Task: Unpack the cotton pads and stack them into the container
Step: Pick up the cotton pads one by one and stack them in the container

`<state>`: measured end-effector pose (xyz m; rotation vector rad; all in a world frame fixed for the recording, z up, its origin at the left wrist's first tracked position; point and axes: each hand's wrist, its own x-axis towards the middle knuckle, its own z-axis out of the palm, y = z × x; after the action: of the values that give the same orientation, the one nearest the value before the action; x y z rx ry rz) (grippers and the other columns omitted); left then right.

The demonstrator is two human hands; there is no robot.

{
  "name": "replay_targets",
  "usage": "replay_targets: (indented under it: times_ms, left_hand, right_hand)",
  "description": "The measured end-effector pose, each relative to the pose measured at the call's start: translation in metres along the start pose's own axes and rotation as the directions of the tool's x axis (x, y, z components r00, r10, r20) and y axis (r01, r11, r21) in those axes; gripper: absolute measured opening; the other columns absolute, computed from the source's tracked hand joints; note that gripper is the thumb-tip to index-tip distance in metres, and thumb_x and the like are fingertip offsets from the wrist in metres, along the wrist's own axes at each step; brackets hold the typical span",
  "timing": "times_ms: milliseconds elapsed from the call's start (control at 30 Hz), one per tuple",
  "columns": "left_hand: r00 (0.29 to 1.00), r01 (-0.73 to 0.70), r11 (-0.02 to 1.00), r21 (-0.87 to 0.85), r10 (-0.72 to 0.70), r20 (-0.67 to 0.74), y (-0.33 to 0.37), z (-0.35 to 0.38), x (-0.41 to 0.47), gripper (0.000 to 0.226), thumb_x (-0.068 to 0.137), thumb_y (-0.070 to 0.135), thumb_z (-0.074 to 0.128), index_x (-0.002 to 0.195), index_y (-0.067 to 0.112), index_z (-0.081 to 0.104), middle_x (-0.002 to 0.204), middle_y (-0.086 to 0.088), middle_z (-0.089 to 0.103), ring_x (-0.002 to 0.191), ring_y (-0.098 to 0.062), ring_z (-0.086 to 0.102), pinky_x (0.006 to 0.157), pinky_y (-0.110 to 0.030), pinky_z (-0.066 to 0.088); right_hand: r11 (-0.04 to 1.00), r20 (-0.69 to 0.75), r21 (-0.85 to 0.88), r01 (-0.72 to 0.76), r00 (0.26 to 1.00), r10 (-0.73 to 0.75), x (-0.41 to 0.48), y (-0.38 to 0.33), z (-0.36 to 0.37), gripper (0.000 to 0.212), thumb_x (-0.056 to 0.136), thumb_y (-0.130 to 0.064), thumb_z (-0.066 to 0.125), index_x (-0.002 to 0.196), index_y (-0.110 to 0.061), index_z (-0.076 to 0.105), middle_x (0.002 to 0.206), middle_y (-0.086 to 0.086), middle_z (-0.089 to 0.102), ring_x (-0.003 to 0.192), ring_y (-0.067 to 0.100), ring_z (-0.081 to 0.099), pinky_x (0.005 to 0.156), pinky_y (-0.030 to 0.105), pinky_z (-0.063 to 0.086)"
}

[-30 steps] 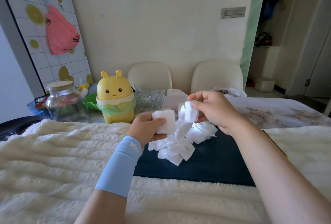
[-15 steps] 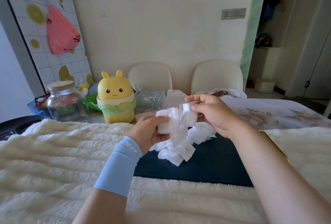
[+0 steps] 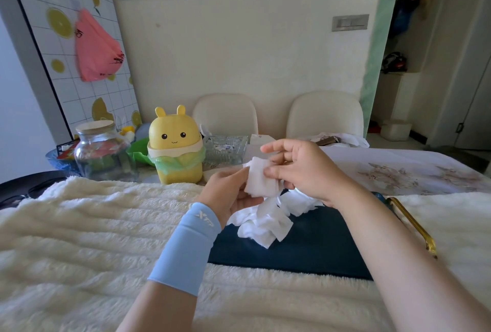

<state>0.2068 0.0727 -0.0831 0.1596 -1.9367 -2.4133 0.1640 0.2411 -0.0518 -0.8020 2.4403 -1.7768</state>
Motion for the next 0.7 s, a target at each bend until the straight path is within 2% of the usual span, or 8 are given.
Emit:
replay_targets:
  times_ms: [67, 133, 233, 367, 467, 533, 600, 700]
  left_hand:
    - [1.0, 0.012, 1.0, -0.01, -0.012, 0.01, 0.001, -0.001, -0.001, 0.027, 0.099, 0.02, 0.057, 0.116, 0.001, 0.066, 0.107, -0.022, 0.072, 0.086, -0.027, 0.074, 0.071, -0.034, 0.061]
    - [1.0, 0.018, 1.0, -0.009, -0.017, 0.01, 0.001, -0.001, -0.001, 0.028, 0.099, 0.021, 0.057, 0.118, 0.001, 0.064, 0.108, -0.023, 0.072, 0.086, -0.028, 0.074, 0.068, -0.034, 0.061]
    - [0.999, 0.017, 1.0, 0.014, -0.018, 0.027, 0.002, -0.001, -0.002, 0.03, 0.097, 0.023, 0.061, 0.117, 0.001, 0.065, 0.106, -0.023, 0.072, 0.084, -0.029, 0.074, 0.065, -0.033, 0.061]
    - [0.996, 0.058, 0.998, 0.008, -0.059, 0.074, 0.003, 0.001, -0.002, 0.041, 0.097, 0.034, 0.059, 0.119, 0.0, 0.065, 0.107, -0.022, 0.073, 0.091, -0.033, 0.073, 0.068, -0.036, 0.061]
    - [0.992, 0.041, 0.998, 0.046, -0.046, 0.116, 0.005, 0.001, -0.004, 0.046, 0.092, 0.045, 0.061, 0.114, 0.005, 0.07, 0.105, -0.018, 0.074, 0.095, -0.031, 0.073, 0.073, -0.035, 0.061]
    - [0.997, -0.007, 0.997, 0.077, 0.001, 0.08, 0.003, 0.0, -0.003, 0.033, 0.09, 0.03, 0.068, 0.11, 0.005, 0.071, 0.103, -0.016, 0.075, 0.09, -0.024, 0.074, 0.07, -0.03, 0.061]
    - [1.0, 0.014, 0.999, 0.033, -0.014, -0.02, 0.0, -0.003, -0.001, 0.023, 0.089, 0.017, 0.071, 0.107, 0.002, 0.069, 0.101, -0.017, 0.075, 0.088, -0.025, 0.074, 0.067, -0.029, 0.061]
    - [0.99, 0.082, 0.995, -0.053, -0.087, -0.108, -0.004, -0.008, 0.003, 0.018, 0.09, 0.011, 0.07, 0.102, -0.002, 0.066, 0.099, -0.019, 0.075, 0.084, -0.027, 0.075, 0.067, -0.032, 0.063]
  right_hand:
    - [0.995, -0.034, -0.099, 0.016, 0.999, -0.019, 0.002, 0.002, -0.001, 0.038, 0.085, -0.005, 0.078, 0.114, -0.026, 0.068, 0.084, -0.006, 0.069, 0.071, 0.008, 0.062, 0.068, 0.028, 0.055]
    - [0.982, -0.043, -0.178, 0.054, 0.997, -0.063, 0.002, 0.001, -0.004, 0.04, 0.084, -0.005, 0.078, 0.116, -0.028, 0.067, 0.086, -0.008, 0.069, 0.076, 0.004, 0.065, 0.076, 0.021, 0.055]
    - [0.967, -0.039, -0.241, 0.086, 0.994, -0.098, 0.0, -0.001, -0.007, 0.044, 0.085, -0.005, 0.077, 0.122, -0.026, 0.067, 0.086, -0.01, 0.068, 0.082, 0.011, 0.068, 0.085, 0.024, 0.055]
    - [0.942, -0.042, -0.315, 0.12, 0.989, -0.14, -0.001, -0.002, -0.006, 0.043, 0.084, -0.007, 0.077, 0.123, -0.025, 0.068, 0.083, -0.011, 0.066, 0.07, 0.001, 0.059, 0.084, 0.025, 0.052]
    - [0.92, -0.064, -0.36, 0.152, 0.98, -0.187, -0.001, -0.002, -0.004, 0.043, 0.083, -0.013, 0.08, 0.121, -0.029, 0.067, 0.089, -0.011, 0.068, 0.065, -0.003, 0.055, 0.079, 0.021, 0.051]
    - [0.894, -0.098, -0.414, 0.17, 0.969, -0.229, -0.001, -0.001, -0.004, 0.043, 0.084, -0.019, 0.079, 0.122, -0.034, 0.064, 0.098, -0.014, 0.066, 0.066, 0.002, 0.055, 0.075, 0.021, 0.049]
    - [0.884, -0.102, -0.437, 0.163, 0.968, -0.229, -0.001, 0.0, -0.007, 0.041, 0.087, -0.014, 0.069, 0.121, -0.035, 0.06, 0.106, -0.016, 0.062, 0.065, 0.004, 0.054, 0.072, 0.023, 0.047]
    - [0.911, 0.077, -0.409, 0.057, 0.997, -0.028, -0.005, 0.003, -0.01, 0.059, 0.086, -0.005, 0.057, 0.136, -0.036, 0.047, 0.12, -0.015, 0.06, 0.062, 0.003, 0.053, 0.068, 0.03, 0.05]
